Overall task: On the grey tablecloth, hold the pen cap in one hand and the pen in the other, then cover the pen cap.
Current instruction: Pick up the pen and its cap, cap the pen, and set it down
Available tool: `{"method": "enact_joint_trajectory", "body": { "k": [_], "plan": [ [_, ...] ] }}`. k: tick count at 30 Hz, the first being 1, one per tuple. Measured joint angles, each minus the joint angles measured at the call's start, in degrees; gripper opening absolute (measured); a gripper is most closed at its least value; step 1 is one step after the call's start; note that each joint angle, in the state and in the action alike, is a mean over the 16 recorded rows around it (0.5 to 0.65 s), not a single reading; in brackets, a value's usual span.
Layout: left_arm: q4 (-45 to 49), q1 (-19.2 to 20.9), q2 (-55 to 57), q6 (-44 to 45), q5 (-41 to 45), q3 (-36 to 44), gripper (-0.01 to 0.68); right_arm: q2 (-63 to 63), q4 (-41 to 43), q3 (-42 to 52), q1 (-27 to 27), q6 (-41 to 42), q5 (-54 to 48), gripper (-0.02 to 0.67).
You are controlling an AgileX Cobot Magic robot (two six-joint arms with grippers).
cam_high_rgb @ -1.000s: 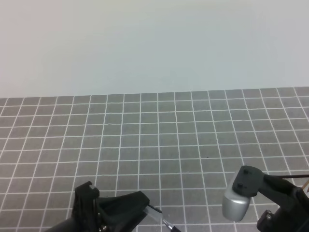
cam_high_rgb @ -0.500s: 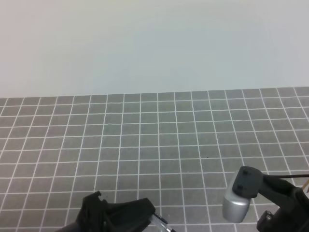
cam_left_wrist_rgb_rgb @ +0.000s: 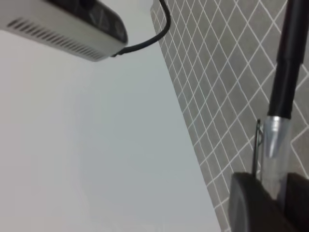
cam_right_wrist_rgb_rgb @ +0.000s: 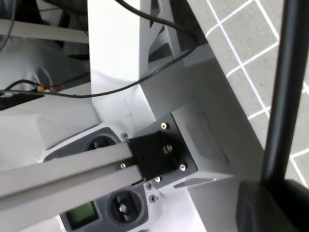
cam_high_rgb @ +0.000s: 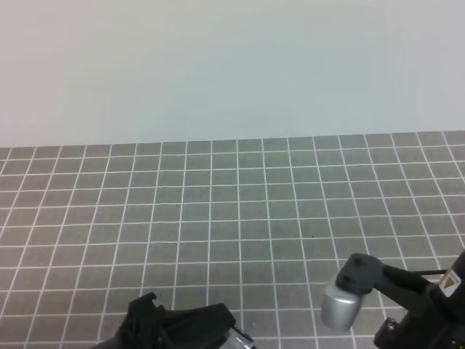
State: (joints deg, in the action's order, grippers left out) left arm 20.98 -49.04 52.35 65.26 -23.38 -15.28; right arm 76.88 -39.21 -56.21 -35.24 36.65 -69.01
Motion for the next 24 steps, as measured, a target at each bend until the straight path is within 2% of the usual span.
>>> {"method": "enact_joint_trajectory", "body": {
  "k": [11, 24],
  "plan": [
    [-0.08, 0.0, -0.01, -0.18, 1.08, 0.0, 0.071, 3.78, -0.05, -5.04, -0.08, -0.96, 0.0, -0.003],
    [-0.91, -3.06, -0.02, -0.33, 4.54, 0.01, 0.065, 7.18, 1.04, -7.28, -0.18, -2.09, -0.07, -0.003]
  ]
}}
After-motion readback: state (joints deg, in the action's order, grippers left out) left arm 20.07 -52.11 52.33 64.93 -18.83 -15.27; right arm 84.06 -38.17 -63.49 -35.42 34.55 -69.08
